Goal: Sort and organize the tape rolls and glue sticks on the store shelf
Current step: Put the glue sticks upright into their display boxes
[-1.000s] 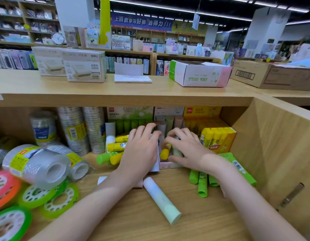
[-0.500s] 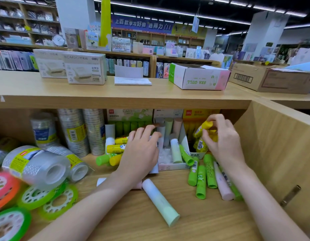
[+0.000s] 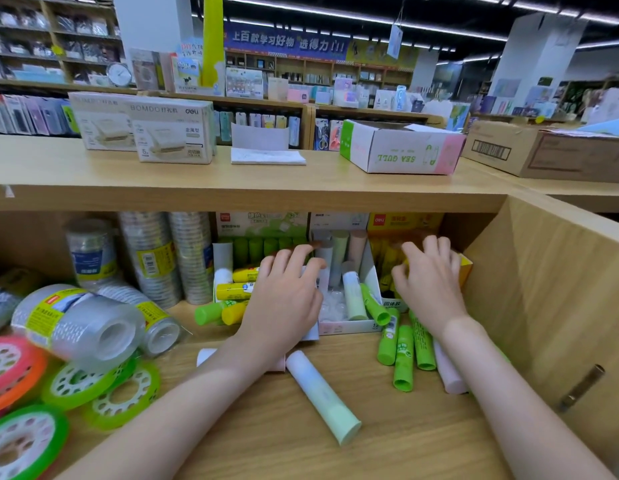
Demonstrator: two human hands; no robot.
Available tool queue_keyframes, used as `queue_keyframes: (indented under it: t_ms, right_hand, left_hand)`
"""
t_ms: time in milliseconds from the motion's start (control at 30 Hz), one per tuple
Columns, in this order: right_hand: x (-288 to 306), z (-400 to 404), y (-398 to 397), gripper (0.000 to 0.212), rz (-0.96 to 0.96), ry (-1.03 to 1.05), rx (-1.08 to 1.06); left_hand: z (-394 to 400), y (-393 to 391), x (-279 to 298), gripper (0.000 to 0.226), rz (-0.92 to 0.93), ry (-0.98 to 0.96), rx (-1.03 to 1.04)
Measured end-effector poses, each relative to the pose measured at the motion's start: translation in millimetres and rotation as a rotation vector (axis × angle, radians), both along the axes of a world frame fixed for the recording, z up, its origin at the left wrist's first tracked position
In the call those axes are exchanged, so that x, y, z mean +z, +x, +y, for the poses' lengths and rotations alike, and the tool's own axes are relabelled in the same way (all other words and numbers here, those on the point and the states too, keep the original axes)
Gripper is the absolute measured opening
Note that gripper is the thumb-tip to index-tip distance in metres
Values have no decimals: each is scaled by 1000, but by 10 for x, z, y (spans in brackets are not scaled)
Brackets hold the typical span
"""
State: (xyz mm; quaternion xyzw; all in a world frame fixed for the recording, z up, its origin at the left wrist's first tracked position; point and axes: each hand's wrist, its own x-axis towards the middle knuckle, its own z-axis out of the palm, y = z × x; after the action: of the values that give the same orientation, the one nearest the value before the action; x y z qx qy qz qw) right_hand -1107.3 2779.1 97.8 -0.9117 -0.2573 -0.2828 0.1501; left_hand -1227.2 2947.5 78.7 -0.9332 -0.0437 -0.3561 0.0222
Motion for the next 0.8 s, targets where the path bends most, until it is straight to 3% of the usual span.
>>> queue_keyframes:
  t_ms: [300, 600, 800]
  right_hand:
    - [135, -144, -192, 45, 199, -118, -17]
    - [181, -39, -542, 31, 175, 124, 435]
    - [163, 480, -745, 31, 235, 52, 726]
  left_hand:
    - [26, -35, 145, 29, -221, -222, -127]
    - [226, -297, 239, 35, -195, -224, 10]
    - [339, -699, 137, 36, -120, -246, 136]
